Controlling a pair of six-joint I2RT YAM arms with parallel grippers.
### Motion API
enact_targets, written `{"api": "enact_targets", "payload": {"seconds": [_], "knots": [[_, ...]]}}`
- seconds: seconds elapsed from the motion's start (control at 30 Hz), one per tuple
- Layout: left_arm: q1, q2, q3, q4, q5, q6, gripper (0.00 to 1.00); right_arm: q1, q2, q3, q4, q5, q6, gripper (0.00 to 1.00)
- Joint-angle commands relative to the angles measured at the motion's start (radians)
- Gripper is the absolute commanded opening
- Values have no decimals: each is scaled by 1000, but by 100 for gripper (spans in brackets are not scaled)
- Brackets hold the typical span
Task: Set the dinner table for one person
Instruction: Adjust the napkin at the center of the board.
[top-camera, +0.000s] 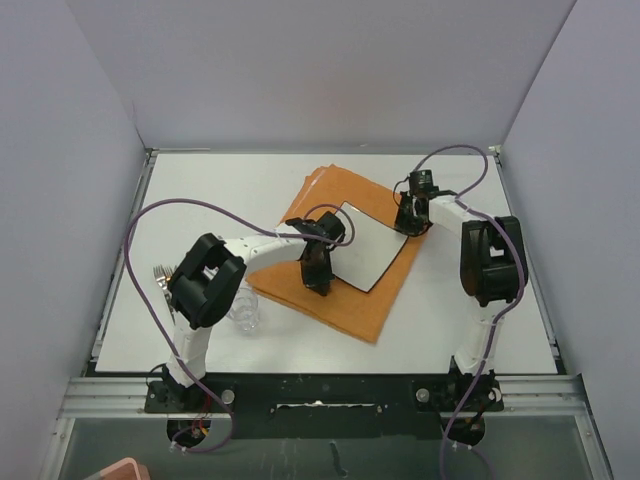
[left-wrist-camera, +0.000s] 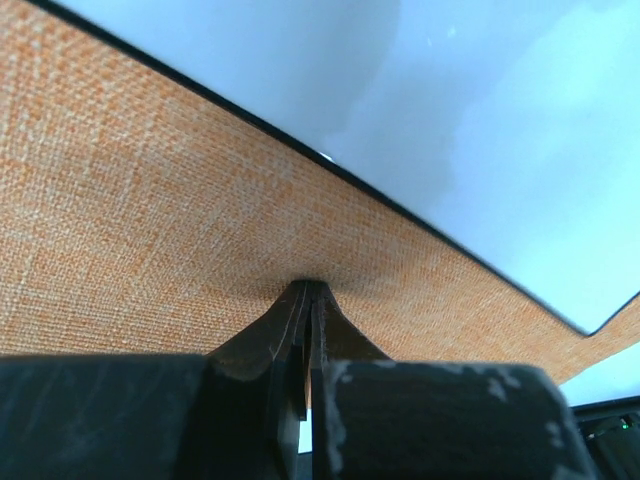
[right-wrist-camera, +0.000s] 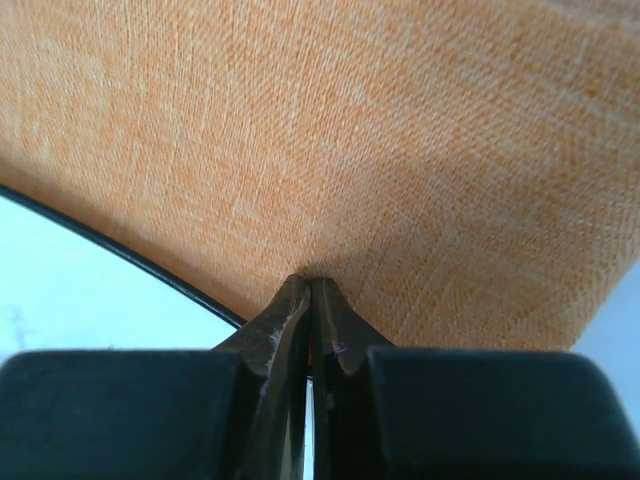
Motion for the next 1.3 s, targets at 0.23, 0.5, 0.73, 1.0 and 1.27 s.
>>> {"api": "enact_targets", "payload": {"seconds": [0.23, 0.5, 0.73, 1.0, 1.27], "knots": [[93, 81, 45, -15, -53, 112, 0, 38, -326, -386, -186, 193, 147, 0], [138, 66, 112, -50, -127, 209, 0, 194, -434, -527, -213, 189, 271, 0], [169, 50, 143, -48, -178, 264, 0, 367, -411, -540, -223, 189, 364, 0], [187, 16, 254, -91, -238, 319, 0, 425, -390, -492, -287, 239, 388, 0], [147, -201, 147, -118, -272, 261, 0, 395, -579, -352, -440, 404, 290, 0]]}}
